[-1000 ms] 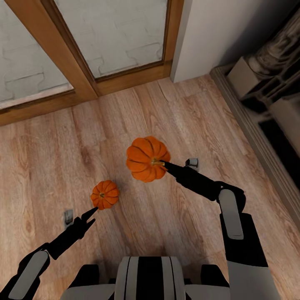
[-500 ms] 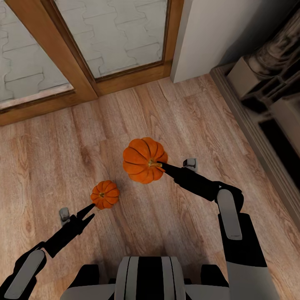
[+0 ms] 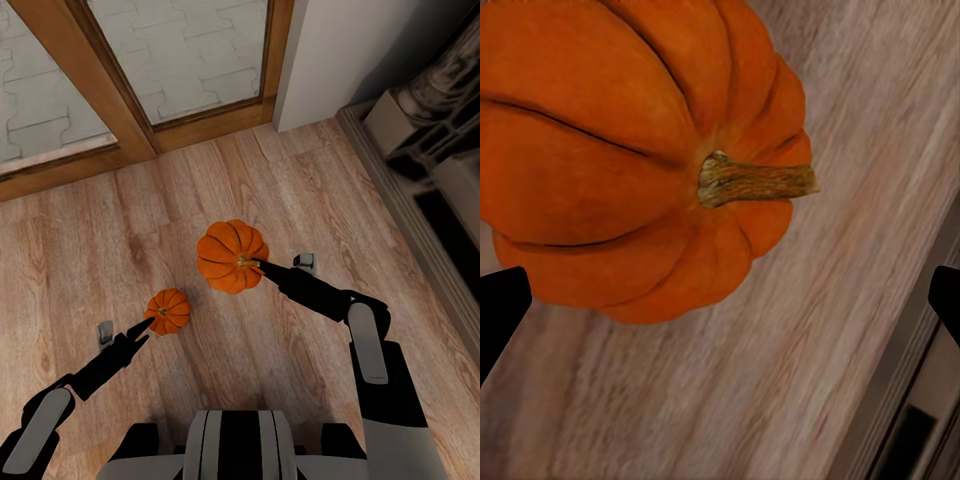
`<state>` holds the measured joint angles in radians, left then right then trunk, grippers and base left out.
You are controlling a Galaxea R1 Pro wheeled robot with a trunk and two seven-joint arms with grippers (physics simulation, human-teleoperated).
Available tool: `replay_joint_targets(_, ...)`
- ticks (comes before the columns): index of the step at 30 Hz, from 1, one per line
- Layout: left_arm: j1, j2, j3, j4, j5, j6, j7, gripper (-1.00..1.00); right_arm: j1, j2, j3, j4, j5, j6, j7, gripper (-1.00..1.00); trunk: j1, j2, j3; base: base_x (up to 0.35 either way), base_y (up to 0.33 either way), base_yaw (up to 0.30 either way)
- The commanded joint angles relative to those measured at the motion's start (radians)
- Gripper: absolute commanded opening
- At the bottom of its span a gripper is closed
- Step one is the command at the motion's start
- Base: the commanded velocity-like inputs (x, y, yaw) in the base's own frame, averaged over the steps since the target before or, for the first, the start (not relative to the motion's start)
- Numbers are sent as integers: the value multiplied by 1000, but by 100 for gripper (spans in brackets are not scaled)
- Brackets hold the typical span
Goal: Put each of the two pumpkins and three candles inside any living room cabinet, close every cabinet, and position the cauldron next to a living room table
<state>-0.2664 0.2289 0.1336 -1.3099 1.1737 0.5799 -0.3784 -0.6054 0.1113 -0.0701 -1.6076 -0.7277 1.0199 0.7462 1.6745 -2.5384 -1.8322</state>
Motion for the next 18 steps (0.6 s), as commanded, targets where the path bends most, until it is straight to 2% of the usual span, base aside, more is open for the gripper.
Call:
replay_joint_targets(1, 0, 0, 1, 0, 6, 7, 0, 100, -1, 1, -2, 0, 4, 5, 7, -100, 0, 0, 0, 0, 0, 0)
replay_joint_targets(18, 0, 0, 0, 0, 7, 6, -4, 100, 0, 2, -2, 0, 4, 5, 7, -100, 3, -2, 0, 0, 0, 0)
